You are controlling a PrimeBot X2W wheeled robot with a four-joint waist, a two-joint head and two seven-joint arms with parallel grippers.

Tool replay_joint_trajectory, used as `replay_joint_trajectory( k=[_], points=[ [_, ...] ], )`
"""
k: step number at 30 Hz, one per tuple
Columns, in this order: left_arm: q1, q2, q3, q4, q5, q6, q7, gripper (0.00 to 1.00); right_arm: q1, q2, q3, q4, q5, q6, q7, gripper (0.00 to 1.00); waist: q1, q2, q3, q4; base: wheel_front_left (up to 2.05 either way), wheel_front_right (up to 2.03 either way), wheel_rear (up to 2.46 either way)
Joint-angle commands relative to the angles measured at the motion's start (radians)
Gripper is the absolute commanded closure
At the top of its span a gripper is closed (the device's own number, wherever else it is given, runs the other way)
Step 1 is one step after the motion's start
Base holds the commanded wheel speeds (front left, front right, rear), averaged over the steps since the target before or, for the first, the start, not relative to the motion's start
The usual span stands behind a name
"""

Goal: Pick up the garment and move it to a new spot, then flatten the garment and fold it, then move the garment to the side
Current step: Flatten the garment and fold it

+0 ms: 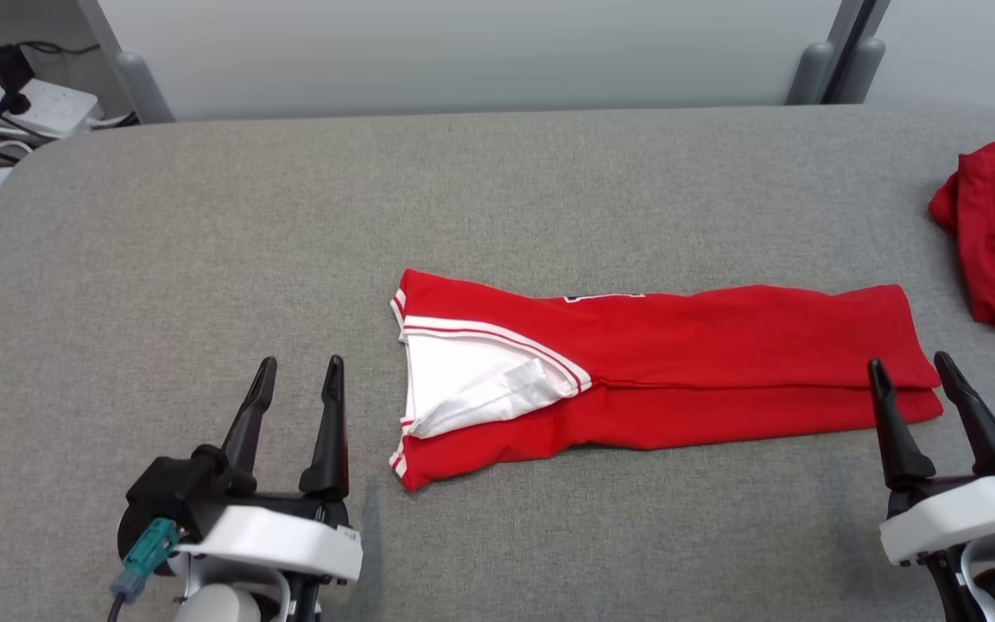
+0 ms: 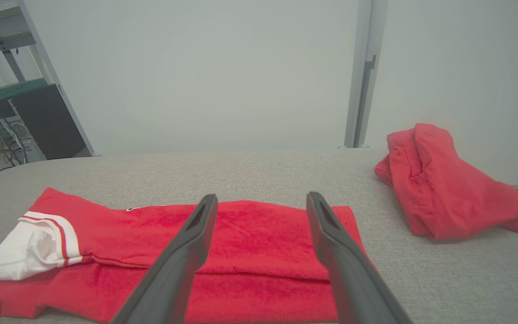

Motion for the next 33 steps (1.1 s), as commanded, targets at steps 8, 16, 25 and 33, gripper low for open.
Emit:
replay_joint_trajectory(
  k=[8,16,25,33],
  points=[
    [0.066,-0.029,0.125,-0.041,0.111,-0.065,-0.01,0.0,0.069,0.021,0.004,-0.058,-0.014,-0.003,-0.012,0.0,0.0,0.0,-0.058,0.004,0.0,0.0,0.0],
    [0.132,-0.046,0.175,-0.027,0.193,-0.114,-0.01,0.0,0.128,0.038,0.014,-0.066,-0.011,-0.003,-0.012,0.0,0.0,0.0,-0.11,-0.007,0.0,0.0,0.0],
    [0.173,-0.054,0.201,-0.03,0.216,-0.132,-0.01,0.0,0.147,0.039,0.018,-0.068,-0.003,-0.003,-0.012,0.0,0.0,0.0,-0.138,-0.015,0.0,0.0,0.0],
    [0.186,-0.054,0.195,-0.031,0.213,-0.128,-0.01,0.0,0.158,0.043,0.009,-0.072,-0.001,-0.003,-0.012,0.0,0.0,0.0,-0.147,-0.007,0.0,0.0,0.0]
  ],
)
